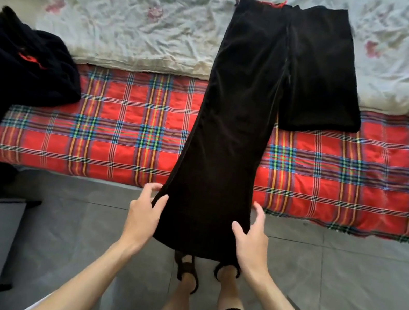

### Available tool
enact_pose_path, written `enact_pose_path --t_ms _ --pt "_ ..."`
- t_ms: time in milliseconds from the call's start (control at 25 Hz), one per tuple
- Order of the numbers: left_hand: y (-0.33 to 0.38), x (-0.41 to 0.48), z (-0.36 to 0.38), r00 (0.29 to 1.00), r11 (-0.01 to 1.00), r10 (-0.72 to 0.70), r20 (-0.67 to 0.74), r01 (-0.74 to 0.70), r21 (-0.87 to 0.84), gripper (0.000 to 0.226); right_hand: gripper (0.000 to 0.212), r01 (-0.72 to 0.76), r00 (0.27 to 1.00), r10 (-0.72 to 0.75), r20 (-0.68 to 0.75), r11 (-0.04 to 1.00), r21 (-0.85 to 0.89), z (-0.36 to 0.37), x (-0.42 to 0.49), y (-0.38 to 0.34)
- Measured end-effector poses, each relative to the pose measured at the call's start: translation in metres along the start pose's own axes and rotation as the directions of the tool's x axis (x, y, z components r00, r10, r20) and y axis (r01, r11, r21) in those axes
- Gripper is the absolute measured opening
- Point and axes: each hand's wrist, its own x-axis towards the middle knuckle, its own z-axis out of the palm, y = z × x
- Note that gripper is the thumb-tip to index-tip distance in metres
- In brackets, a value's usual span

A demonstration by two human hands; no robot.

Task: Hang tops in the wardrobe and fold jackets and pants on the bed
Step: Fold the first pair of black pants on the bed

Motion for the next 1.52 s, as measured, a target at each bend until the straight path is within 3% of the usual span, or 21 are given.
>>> enact_pose_path --t_ms 80,160,200,280,360,520,560,680,760,840,920,1000,1040,1120,1280,1360,1440,1520 --pt "0.002 0.003 -0.007 0.998 0.999 0.046 -0.031 -0.046 0.023 0.03 0.035 0.189 0.982 -0.186 0.029 0.973 -0.131 -0.005 -0.002 -0.005" --pt "0.004 0.011 -0.012 0.977 0.988 -0.071 0.203 0.041 0.151 0.034 0.024 0.052 0.982 0.004 0.188 0.956 -0.288 -0.005 0.005 -0.006" --pt "0.006 0.014 -0.014 0.92 0.977 -0.181 0.346 0.13 0.168 0.037 0.023 -0.083 0.96 0.159 0.229 0.948 -0.308 -0.006 0.011 -0.009" --pt "0.021 0.023 -0.024 0.806 0.94 -0.304 0.507 0.341 0.021 0.037 0.018 -0.337 0.915 0.339 0.22 0.94 -0.047 -0.014 0.023 -0.024" --pt "0.039 0.037 -0.035 0.797 0.865 -0.277 0.536 0.45 -0.223 0.034 0.014 -0.455 0.887 0.398 0.236 0.841 0.293 -0.023 0.032 -0.055" --pt "0.088 0.069 -0.052 0.792 0.608 -0.115 0.599 0.533 -0.589 0.044 0.02 -0.418 0.908 0.335 0.252 0.665 0.619 -0.05 0.055 -0.11" --pt "0.101 0.076 -0.053 0.791 0.594 -0.063 0.609 0.52 -0.614 0.049 0.02 -0.398 0.916 0.307 0.258 0.613 0.683 -0.057 0.065 -0.119" --pt "0.145 0.109 -0.04 0.859 0.724 0.025 0.511 0.337 -0.601 0.038 0.038 -0.391 0.921 0.216 0.326 0.484 0.783 -0.073 0.102 -0.148" --pt "0.173 0.141 -0.021 0.931 0.828 0.002 0.366 0.203 -0.523 0.024 0.048 -0.366 0.927 0.14 0.347 0.536 0.761 -0.08 0.14 -0.168" --pt "0.193 0.187 0.003 0.986 0.948 0.013 0.165 0.04 -0.315 0.017 0.041 -0.295 0.938 0.078 0.336 0.687 0.664 -0.082 0.19 -0.182" --pt "0.205 0.25 0.031 0.997 0.997 0.069 0.039 -0.067 -0.036 0.014 0.011 -0.182 0.961 0.069 0.269 0.887 0.424 -0.081 0.257 -0.189" --pt "0.22 0.311 0.059 0.997 0.999 0.037 0.07 -0.035 -0.024 0.015 0.026 -0.057 0.989 0.052 0.139 0.998 0.03 -0.082 0.326 -0.193" --pt "0.228 0.335 0.069 0.993 0.996 0.021 0.118 -0.01 -0.089 0.014 0.035 0.014 0.997 -0.003 0.077 0.99 -0.141 -0.082 0.352 -0.199" --pt "0.255 0.399 0.093 0.993 0.974 0.04 0.109 -0.014 -0.228 0.013 0.042 0.167 0.986 -0.161 0.046 0.96 -0.226 -0.081 0.422 -0.225" --pt "0.339 0.529 0.123 0.982 0.912 0.129 -0.136 -0.171 -0.372 0.016 0.04 0.28 0.96 -0.279 -0.016 0.959 0.038 -0.075 0.58 -0.313" --pt "0.348 0.579 0.139 0.993 0.927 0.074 -0.088 -0.102 -0.362 0.026 0.049 0.243 0.97 -0.244 0.002 0.964 0.112 -0.069 0.63 -0.33" --pt "0.319 0.61 0.158 0.998 0.973 -0.058 0.04 0.065 -0.219 0.048 0.071 0.169 0.985 -0.167 0.049 0.984 -0.055 -0.057 0.646 -0.311" --pt "0.284 0.614 0.172 0.994 0.99 -0.096 0.051 0.1 -0.097 0.04 0.077 0.26 0.965 -0.263 0.013 0.946 -0.192 -0.046 0.648 -0.286"
